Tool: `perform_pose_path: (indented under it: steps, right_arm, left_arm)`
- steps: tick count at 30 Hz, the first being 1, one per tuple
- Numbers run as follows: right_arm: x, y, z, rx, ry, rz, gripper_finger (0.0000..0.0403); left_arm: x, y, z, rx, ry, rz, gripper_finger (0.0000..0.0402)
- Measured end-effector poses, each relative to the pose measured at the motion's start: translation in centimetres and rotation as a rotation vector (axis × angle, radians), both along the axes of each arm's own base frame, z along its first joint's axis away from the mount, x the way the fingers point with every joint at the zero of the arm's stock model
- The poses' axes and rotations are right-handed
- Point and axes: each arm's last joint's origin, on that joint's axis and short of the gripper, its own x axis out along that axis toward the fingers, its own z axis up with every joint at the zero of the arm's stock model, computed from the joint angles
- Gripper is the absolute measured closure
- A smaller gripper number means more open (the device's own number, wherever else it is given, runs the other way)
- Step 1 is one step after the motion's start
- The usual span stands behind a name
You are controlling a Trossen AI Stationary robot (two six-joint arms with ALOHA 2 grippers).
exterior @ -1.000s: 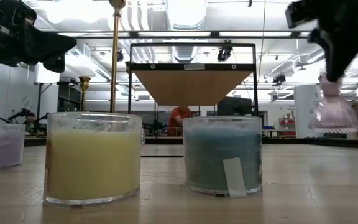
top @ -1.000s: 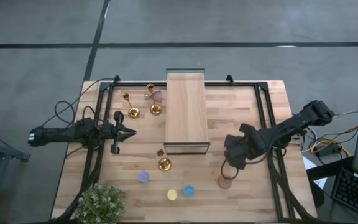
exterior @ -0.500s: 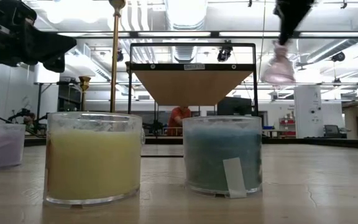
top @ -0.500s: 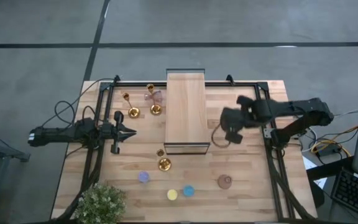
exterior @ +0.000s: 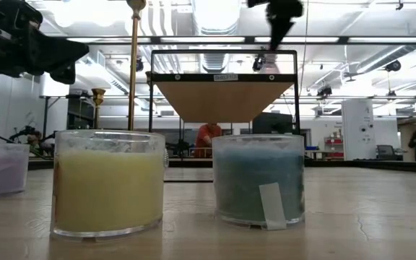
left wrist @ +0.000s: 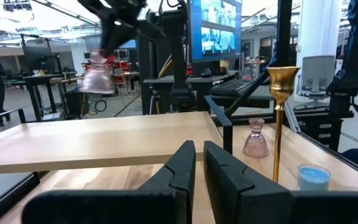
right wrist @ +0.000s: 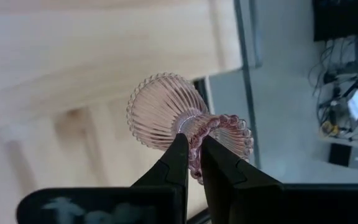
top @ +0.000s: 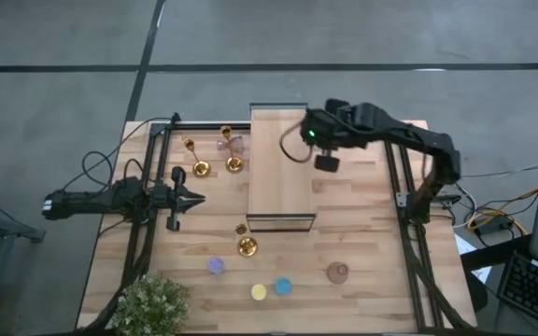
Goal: Pick & Place candle stick holders
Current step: Put the middle purple glass candle holder on the shelf
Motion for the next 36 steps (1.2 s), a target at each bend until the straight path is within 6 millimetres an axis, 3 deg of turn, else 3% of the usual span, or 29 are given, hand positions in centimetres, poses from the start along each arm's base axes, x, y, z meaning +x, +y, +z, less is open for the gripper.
perform_pose_path:
  steps: [11, 15, 20, 36]
  right_arm:
    - [5.1, -6.2, -0.7, 0.001, 0.030, 0.053, 0.0383]
    - [6.2, -7.9, -1.5, 0.009, 0.042, 0.063, 0.0383]
    - [6.1, -10.0, -3.2, 0.032, 0.111, 0.035, 0.0383]
    - [6.1, -10.6, -3.5, 0.119, 0.055, 0.051, 0.0372]
  left_arm:
    - [0.0, 0.0, 0.0, 0.000, 0.000, 0.000, 0.0364]
    - [0.0, 0.0, 0.0, 0.000, 0.000, 0.000, 0.0364]
    - [0.0, 0.0, 0.0, 0.000, 0.000, 0.000, 0.0364]
    - [0.0, 0.0, 0.0, 0.000, 0.000, 0.000, 0.0364]
